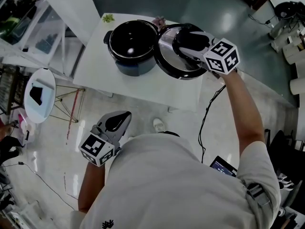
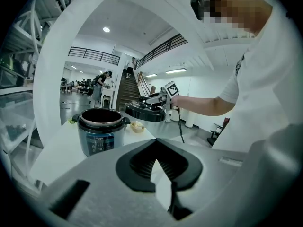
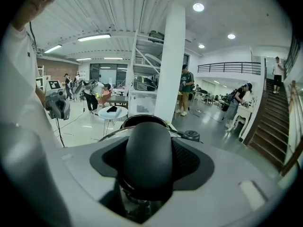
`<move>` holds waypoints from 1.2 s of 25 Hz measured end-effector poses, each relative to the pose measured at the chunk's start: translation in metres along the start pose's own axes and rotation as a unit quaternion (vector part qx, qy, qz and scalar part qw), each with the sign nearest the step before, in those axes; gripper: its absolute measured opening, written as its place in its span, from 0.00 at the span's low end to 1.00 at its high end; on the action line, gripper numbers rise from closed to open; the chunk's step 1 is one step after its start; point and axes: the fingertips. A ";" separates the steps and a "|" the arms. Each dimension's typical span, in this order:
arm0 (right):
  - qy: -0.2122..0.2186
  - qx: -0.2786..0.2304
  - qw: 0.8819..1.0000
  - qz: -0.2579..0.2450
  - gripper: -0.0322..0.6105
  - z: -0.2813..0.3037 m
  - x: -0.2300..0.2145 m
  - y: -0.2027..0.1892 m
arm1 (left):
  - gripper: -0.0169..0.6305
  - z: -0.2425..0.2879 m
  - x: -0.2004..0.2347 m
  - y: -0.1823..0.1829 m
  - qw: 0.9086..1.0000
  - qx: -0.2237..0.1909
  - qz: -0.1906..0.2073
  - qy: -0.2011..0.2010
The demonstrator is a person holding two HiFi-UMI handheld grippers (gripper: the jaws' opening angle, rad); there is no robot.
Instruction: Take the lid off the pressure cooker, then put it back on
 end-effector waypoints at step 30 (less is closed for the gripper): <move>0.004 0.022 0.999 0.041 0.50 -0.014 0.053 -0.127 | 0.04 0.042 -0.008 0.001 1.000 0.022 0.002 0.001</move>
Point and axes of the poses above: the fingertips, and each gripper's own axes: z forward along the fingers, x to its left, y out of its top, and after that the axes turned 13 degrees about -z, right-handed
